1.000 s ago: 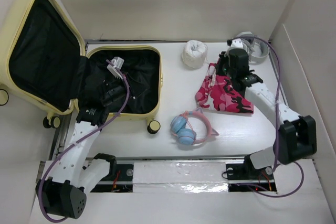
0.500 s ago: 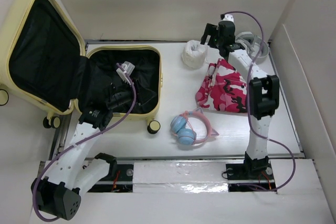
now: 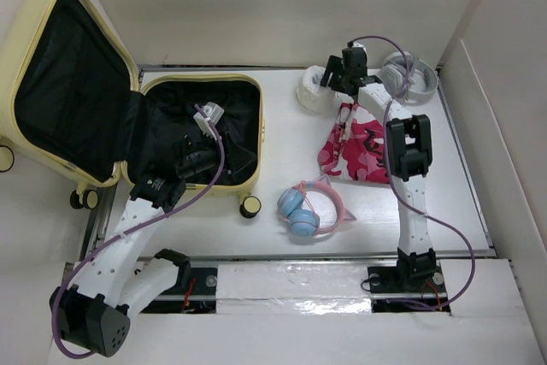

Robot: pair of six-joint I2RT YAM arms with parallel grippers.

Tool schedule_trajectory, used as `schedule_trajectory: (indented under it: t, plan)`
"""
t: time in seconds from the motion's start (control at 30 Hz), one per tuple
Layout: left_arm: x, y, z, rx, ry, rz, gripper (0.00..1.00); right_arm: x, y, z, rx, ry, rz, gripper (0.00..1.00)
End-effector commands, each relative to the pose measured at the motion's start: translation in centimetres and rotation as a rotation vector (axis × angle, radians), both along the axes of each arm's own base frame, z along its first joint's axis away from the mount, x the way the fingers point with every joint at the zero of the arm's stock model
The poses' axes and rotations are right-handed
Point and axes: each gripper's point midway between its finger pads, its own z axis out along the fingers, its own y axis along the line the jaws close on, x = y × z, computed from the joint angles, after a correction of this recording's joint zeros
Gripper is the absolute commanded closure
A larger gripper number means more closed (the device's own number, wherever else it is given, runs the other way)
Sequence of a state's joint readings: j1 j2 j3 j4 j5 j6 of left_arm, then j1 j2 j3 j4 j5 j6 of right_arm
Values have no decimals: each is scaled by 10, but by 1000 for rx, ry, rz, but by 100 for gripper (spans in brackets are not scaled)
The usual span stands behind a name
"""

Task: Pack the luggage

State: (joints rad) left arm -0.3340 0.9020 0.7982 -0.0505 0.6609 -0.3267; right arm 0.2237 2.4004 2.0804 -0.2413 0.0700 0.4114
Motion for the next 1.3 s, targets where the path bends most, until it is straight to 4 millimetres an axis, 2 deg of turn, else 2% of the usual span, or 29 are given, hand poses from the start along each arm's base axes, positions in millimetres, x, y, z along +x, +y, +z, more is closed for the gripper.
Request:
schedule_trajectory:
  t: [0.0,0.13,0.2,0.23,0.27,0.3,0.4,0.43,0.5,0.53,0.6,0.63,0.67,0.73,0.77,0.83,0.87,0.9,0.93,0.97,1.0,1.03,1.07,1.1,1.13,1.17,1.2,1.23,1.27]
  plan:
    - [1,-3,25,-24,-73,-15,70,-2,12,17,27,-38,30,29]
    - [4,-2,25,-19,-71,-2,70,-7,24,6,59,-16,94,47]
    - [3,-1,25,-20,-72,1,70,-7,31,16,98,-44,122,63]
    - [3,0,26,-20,-76,6,70,-13,31,10,123,-29,142,67]
    - [3,0,26,-20,-76,6,70,-15,33,14,148,-42,146,71]
    - [4,-1,26,-19,-73,6,70,-11,28,46,174,-124,145,75]
    - [3,0,26,-20,-72,6,69,-23,37,77,226,-187,198,78]
    - [3,0,26,-20,-74,9,68,-28,38,111,235,-250,215,79]
    - [6,1,28,-14,-78,23,65,-38,38,134,228,-299,244,80]
    - [6,3,27,-8,-72,32,63,-52,48,166,229,-352,276,80]
    - [9,6,29,-1,-81,54,51,-68,62,183,234,-388,323,80]
    - [8,8,31,1,-90,66,48,-82,81,192,242,-403,369,80]
    - [10,10,33,3,-97,82,46,-95,90,211,243,-439,402,80]
    - [13,15,43,5,-127,124,45,-111,113,220,248,-460,453,80]
    - [12,17,47,0,-141,132,45,-125,140,224,263,-463,507,80]
    - [7,20,59,-24,-193,145,45,-139,171,231,290,-470,573,80]
    - [5,22,65,-31,-214,154,45,-156,203,232,318,-458,640,80]
    - [5,25,68,-34,-230,172,46,-159,223,216,331,-422,669,78]
    - [1,27,77,-48,-263,177,46,-165,242,214,353,-412,704,74]
    - [-3,28,81,-59,-279,177,46,-177,266,231,398,-433,771,66]
    - [-5,34,85,-68,-301,198,46,-189,300,201,407,-360,835,47]
    - [-6,36,88,-72,-311,209,46,-196,315,198,418,-344,882,40]
    - [-6,39,90,-73,-321,226,46,-203,326,211,433,-359,934,34]
    - [-5,42,91,-72,-326,249,45,-202,328,203,435,-339,934,32]
    - [-4,43,89,-67,-318,253,45,-202,327,209,448,-361,926,24]
    - [-3,43,88,-65,-315,258,45,-193,317,211,448,-378,884,20]
    - [-4,43,86,-66,-308,255,45,-189,308,197,449,-348,852,17]
    - [-4,43,87,-67,-311,255,45,-180,287,215,454,-394,820,16]
    - [-4,42,87,-69,-309,254,45,-177,276,218,457,-401,805,16]
